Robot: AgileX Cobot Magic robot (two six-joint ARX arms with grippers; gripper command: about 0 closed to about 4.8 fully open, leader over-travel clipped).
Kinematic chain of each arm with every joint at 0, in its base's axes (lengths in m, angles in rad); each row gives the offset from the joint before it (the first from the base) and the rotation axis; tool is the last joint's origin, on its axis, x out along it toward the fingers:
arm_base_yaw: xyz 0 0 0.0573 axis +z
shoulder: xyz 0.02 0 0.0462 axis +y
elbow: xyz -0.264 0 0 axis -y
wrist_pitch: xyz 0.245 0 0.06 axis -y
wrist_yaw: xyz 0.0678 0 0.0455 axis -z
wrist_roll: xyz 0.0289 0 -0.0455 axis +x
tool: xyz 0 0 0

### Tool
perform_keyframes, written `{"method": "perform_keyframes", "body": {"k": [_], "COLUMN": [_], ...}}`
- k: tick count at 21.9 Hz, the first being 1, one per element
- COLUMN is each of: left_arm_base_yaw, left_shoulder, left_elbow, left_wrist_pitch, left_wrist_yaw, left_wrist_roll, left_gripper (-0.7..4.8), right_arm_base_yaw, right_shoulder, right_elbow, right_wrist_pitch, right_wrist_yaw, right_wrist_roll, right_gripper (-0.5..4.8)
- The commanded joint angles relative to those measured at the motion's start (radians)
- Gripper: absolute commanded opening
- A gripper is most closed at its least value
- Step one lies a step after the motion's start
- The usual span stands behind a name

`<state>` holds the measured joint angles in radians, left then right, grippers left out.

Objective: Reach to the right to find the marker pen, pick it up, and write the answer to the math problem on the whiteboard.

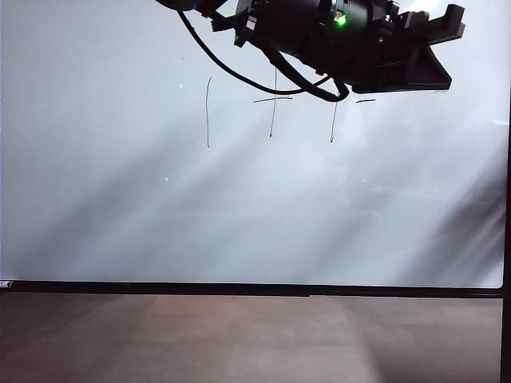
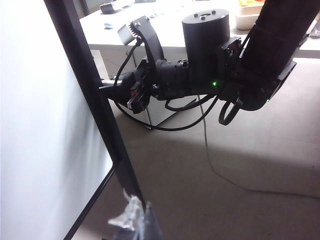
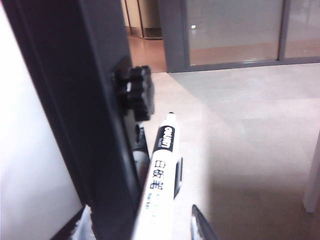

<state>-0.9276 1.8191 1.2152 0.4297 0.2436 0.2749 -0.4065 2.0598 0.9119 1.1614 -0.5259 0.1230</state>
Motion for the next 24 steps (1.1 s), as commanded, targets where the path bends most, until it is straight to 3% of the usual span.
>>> {"method": "perform_keyframes", "body": {"k": [1, 2, 3, 6, 8, 11, 13, 16, 22, 24], "left_arm_base_yaw": [0.000, 0.000, 0.000, 0.000, 0.000, 0.000, 0.000, 0.000, 0.000, 0.000], "left_shoulder": [-0.006, -0.006, -0.006, -0.006, -0.006, -0.006, -0.006, -0.006, -0.006, -0.006], "left_elbow": [0.005, 0.005, 0.005, 0.005, 0.005, 0.005, 0.005, 0.005, 0.005, 0.005], "left_wrist_pitch": [0.013, 0.013, 0.013, 0.013, 0.013, 0.013, 0.012, 0.011, 0.012, 0.013], "left_wrist_yaw": [0.004, 0.004, 0.004, 0.004, 0.004, 0.004, 0.004, 0.004, 0.004, 0.004], "left_wrist_roll": [-0.002, -0.002, -0.002, -0.002, -0.002, -0.002, -0.002, -0.002, -0.002, -0.002], "left_gripper": [-0.05, -0.05, -0.05, -0.05, -0.05, -0.05, -0.05, -0.05, -0.05, -0.05], "right_arm_base_yaw": [0.000, 0.000, 0.000, 0.000, -0.005, -0.033, -0.067, -0.118, -0.165, -0.164], "right_shoulder": [-0.005, -0.004, -0.002, -0.002, -0.002, -0.021, -0.103, -0.328, -0.868, -1.056], "right_elbow": [0.002, 0.002, 0.002, 0.002, 0.002, -0.002, -0.014, -0.061, -0.192, -0.201], "right_wrist_pitch": [0.018, 0.018, 0.018, 0.022, 0.029, 0.134, 0.132, -0.040, -0.394, -0.596], "right_wrist_yaw": [0.012, 0.012, 0.011, 0.011, 0.011, 0.012, 0.063, 0.181, 0.247, 0.266], "right_wrist_roll": [0.000, 0.000, 0.001, 0.001, 0.004, 0.110, 0.114, 0.113, 0.145, 0.143], "right_gripper": [1.74, 1.56, 0.90, -0.06, -0.06, -0.06, -0.06, -0.06, -0.06, -0.06]}}
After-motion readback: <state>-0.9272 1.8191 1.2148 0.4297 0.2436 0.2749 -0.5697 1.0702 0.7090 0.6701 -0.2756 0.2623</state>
